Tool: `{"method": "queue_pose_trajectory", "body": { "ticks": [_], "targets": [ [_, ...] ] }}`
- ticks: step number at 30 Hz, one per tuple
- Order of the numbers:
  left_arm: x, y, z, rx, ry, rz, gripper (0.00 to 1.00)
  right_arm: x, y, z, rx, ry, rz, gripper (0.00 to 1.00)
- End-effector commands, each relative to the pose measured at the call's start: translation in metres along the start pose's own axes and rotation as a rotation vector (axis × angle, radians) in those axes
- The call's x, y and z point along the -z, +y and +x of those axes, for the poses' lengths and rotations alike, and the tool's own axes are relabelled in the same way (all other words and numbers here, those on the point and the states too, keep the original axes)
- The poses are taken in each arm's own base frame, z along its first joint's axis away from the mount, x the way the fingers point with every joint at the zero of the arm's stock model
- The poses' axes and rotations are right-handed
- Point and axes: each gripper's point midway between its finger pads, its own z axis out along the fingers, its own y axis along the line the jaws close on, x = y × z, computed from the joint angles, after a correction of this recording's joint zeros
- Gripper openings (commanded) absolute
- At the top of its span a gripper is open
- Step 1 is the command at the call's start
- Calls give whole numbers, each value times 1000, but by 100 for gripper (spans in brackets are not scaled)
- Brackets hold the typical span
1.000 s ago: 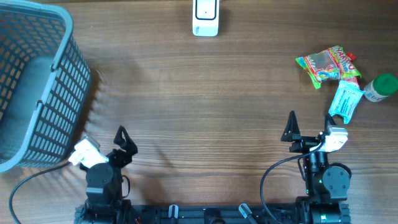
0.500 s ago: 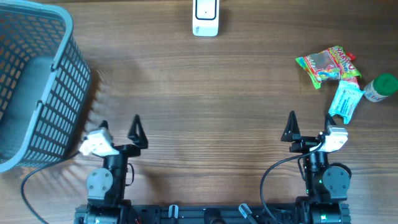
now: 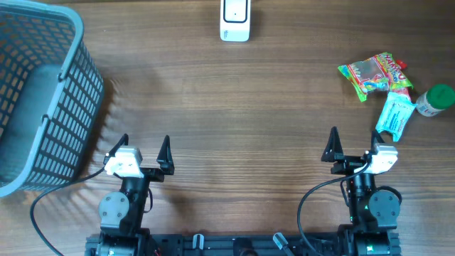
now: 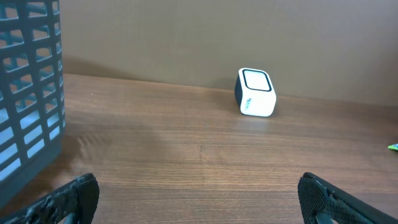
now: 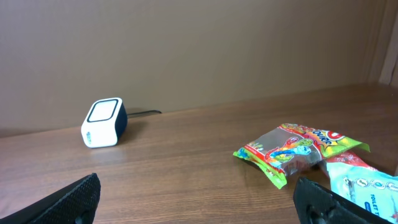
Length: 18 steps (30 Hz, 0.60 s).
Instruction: Scan the item barcode
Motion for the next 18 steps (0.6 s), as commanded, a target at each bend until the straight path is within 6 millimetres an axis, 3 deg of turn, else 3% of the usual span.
{"method": "queue_pose_trajectory", "body": {
  "ticks": [1, 18],
  "targets": [
    [0, -1, 2, -26, -5, 8, 100, 1, -1, -4, 18, -18, 7, 100],
    [0, -2, 3, -9, -4, 11, 100, 1, -1, -4, 18, -18, 7, 100]
  ]
}}
